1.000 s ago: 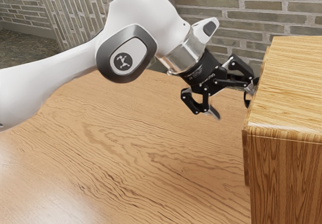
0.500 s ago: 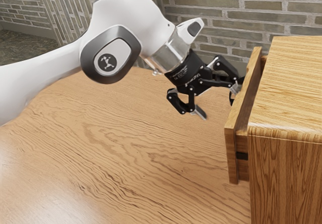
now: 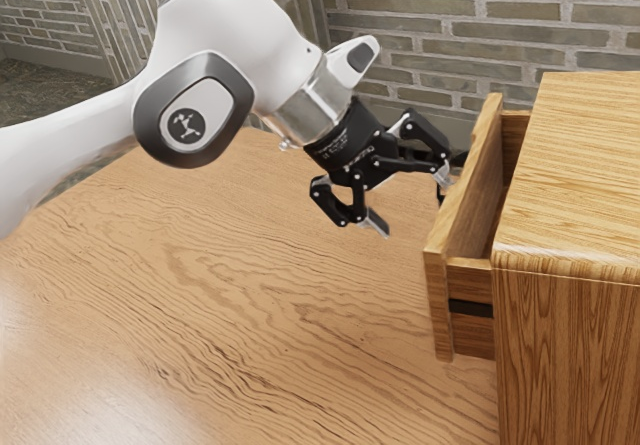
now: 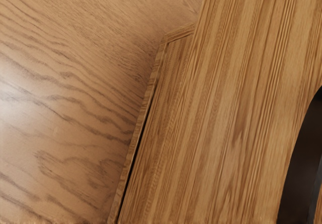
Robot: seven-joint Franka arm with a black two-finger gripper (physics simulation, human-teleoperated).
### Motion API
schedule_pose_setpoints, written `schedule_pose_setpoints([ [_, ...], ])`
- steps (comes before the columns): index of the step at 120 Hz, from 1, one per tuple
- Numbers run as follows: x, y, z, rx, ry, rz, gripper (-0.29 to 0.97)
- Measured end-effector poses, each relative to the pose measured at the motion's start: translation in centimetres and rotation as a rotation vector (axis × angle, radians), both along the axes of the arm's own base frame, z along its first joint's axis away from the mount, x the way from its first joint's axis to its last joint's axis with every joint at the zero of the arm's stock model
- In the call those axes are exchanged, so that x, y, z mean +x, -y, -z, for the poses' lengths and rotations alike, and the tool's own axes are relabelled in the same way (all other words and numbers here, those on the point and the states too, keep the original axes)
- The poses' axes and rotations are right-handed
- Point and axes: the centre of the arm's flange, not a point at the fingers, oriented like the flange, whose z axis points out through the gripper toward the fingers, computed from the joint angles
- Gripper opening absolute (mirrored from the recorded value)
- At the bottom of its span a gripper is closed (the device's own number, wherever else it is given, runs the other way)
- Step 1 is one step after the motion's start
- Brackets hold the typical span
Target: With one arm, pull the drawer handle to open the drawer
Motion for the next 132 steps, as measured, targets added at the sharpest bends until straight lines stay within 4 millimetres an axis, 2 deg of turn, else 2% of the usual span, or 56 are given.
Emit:
schedule_pose_setpoints([
  [34, -0.4, -1.9, 0.4, -0.002, -0.009, -0.023, 0.65],
  [66, -0.3, -4.7, 1.0, -0.014, -0.02, -0.055, 0.65],
  [118, -2.1, -6.5, 0.6, -0.011, -0.012, -0.066, 0.65],
  [132, -2.4, -7.5, 0.6, -0.012, -0.012, -0.077, 0.65],
])
